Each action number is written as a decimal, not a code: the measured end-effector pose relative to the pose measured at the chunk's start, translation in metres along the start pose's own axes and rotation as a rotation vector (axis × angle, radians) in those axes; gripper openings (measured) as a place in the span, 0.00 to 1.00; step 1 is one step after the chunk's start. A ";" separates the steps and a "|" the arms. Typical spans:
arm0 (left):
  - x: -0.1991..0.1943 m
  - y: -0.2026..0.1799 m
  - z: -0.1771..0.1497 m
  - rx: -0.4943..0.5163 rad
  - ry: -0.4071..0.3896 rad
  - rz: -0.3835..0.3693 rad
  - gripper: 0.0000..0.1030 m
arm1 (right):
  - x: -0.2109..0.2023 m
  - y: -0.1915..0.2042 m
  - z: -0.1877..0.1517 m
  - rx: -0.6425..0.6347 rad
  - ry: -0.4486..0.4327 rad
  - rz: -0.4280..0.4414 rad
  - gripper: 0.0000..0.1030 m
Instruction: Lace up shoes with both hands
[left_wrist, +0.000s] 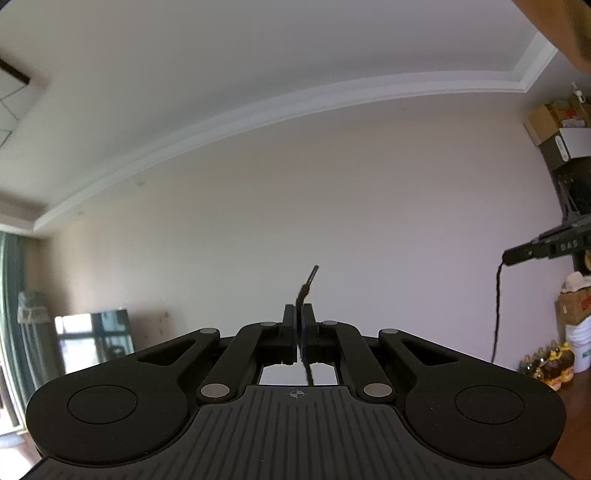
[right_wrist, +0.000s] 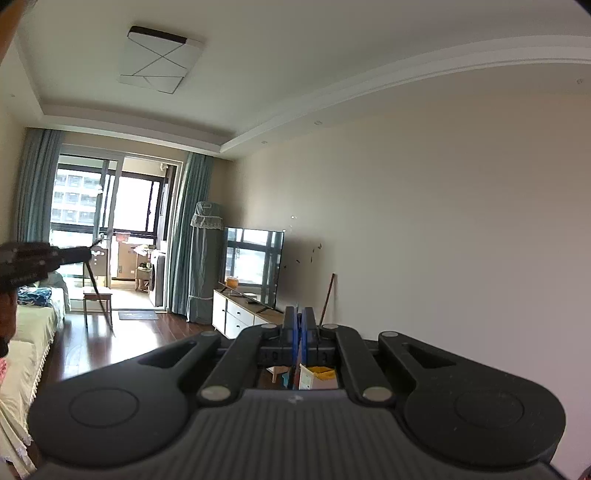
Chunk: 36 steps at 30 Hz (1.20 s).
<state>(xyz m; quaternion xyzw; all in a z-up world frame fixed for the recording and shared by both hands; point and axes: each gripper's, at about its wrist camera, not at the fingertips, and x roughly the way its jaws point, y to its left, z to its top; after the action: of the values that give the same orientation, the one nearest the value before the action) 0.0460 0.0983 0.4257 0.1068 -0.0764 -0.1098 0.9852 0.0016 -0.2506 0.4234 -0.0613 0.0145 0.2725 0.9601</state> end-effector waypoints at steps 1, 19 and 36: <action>0.001 -0.002 0.000 0.007 0.007 -0.002 0.02 | 0.000 0.001 -0.001 0.000 0.000 0.006 0.02; 0.010 -0.081 -0.039 -0.003 0.111 -0.234 0.02 | 0.004 0.060 -0.052 -0.095 0.353 0.139 0.02; -0.051 -0.066 -0.032 -0.031 0.039 -0.129 0.02 | -0.090 0.059 0.004 -0.089 0.165 0.020 0.02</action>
<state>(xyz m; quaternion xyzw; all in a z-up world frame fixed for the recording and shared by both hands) -0.0106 0.0531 0.3731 0.0981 -0.0485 -0.1720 0.9790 -0.1057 -0.2474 0.4261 -0.1260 0.0820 0.2766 0.9491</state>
